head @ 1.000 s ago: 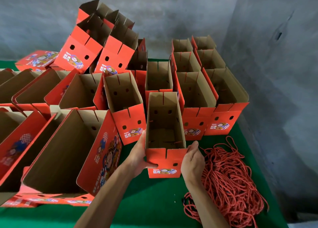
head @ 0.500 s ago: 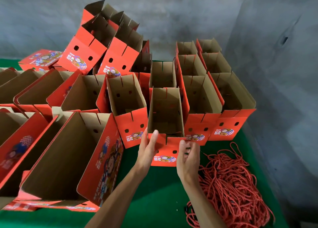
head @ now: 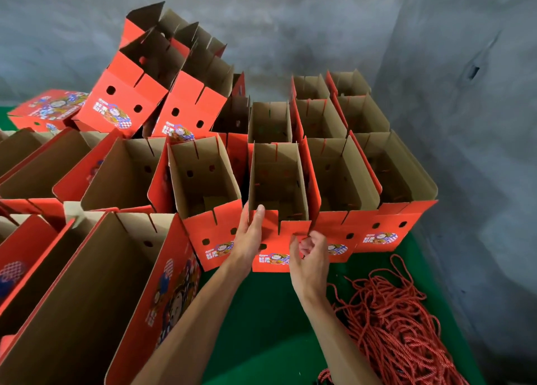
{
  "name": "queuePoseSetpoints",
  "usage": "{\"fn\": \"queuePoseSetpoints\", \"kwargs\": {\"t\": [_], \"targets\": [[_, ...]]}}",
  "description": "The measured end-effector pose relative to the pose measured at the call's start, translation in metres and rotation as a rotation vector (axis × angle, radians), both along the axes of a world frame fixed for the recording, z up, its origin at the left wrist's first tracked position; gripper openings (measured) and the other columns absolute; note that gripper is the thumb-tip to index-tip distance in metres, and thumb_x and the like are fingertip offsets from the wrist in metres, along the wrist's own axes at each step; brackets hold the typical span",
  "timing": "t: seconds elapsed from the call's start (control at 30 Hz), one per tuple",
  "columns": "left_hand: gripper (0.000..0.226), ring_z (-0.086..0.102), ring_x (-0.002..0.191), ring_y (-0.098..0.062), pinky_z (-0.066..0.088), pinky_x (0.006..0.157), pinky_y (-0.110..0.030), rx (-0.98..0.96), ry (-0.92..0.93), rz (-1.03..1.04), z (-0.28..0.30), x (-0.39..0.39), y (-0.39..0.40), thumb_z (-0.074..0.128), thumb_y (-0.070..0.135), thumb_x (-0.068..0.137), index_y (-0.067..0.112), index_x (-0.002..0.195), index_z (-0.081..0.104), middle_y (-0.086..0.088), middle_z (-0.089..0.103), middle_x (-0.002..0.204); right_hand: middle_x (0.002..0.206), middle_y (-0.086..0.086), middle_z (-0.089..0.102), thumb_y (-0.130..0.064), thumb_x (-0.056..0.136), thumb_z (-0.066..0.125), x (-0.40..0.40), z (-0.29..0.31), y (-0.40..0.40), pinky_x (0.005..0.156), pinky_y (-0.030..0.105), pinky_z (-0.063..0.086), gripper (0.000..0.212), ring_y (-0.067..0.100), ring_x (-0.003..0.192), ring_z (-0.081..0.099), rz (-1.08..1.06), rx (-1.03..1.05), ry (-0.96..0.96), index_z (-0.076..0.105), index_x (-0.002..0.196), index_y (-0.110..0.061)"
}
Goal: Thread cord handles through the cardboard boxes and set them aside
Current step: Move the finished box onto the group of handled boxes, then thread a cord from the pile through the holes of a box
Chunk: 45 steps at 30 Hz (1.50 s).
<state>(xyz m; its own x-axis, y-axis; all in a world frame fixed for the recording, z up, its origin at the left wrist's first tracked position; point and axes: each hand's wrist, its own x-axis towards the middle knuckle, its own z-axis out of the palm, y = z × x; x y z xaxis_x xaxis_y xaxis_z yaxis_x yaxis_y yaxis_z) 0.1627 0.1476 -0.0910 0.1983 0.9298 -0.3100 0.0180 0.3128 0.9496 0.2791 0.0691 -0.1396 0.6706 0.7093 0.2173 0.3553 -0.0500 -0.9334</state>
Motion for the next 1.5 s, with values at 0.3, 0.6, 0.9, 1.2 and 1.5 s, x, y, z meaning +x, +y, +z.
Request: {"fn": "queuePoseSetpoints", "kwargs": {"t": [0.3,0.6,0.9,1.2,1.5], "targets": [[0.088,0.058,0.127,-0.016,0.036,0.118,-0.052,-0.030,-0.076,0.111,-0.005,0.023,0.033,0.036,0.091,0.075,0.032,0.136,0.060,0.005,0.067,0.130,0.123,0.002,0.061,-0.014,0.094,0.070,-0.009,-0.013,0.048,0.098,0.034,0.053,0.037,0.019,0.113,0.062,0.183,-0.100,-0.381,0.060,0.129,-0.015],[0.080,0.008,0.157,-0.010,0.013,0.123,-0.026,0.462,0.354,-0.066,0.032,0.023,0.050,0.050,0.044,0.105,0.021,0.164,0.002,0.002,0.008,0.172,0.147,0.003,0.049,-0.039,0.096,0.062,-0.010,-0.023,0.093,0.116,0.035,0.037,0.058,0.021,0.136,0.047,0.297,-0.396,-0.748,0.044,0.149,-0.026],[0.060,0.037,0.148,-0.023,0.033,0.122,-0.038,0.759,0.804,0.136,0.086,-0.021,0.077,0.056,0.036,0.102,0.012,0.154,0.037,-0.009,0.041,0.159,0.171,0.000,0.013,-0.036,0.097,0.059,0.012,-0.012,0.157,0.127,0.043,0.015,0.085,0.027,0.157,0.014,0.425,-0.576,-0.665,0.007,0.164,-0.027],[0.031,0.060,0.077,-0.023,0.049,0.071,-0.034,0.360,1.137,-0.209,0.069,-0.026,0.075,0.043,0.037,0.104,0.011,0.098,0.060,-0.003,0.061,0.088,0.172,-0.004,0.008,-0.034,0.101,0.059,0.007,-0.031,0.134,0.129,0.038,0.015,0.081,0.018,0.159,0.011,0.494,-0.541,-0.509,0.009,0.165,-0.026],[0.038,0.065,0.104,-0.043,0.056,0.082,-0.050,0.657,1.223,-0.499,0.073,-0.001,0.004,0.030,0.016,0.110,-0.001,0.139,0.047,-0.022,0.060,0.120,0.142,0.011,0.061,-0.017,0.107,0.052,0.002,-0.002,0.091,0.116,0.047,0.042,0.042,0.027,0.132,0.057,0.532,-0.254,0.163,0.051,0.149,-0.018]]}}
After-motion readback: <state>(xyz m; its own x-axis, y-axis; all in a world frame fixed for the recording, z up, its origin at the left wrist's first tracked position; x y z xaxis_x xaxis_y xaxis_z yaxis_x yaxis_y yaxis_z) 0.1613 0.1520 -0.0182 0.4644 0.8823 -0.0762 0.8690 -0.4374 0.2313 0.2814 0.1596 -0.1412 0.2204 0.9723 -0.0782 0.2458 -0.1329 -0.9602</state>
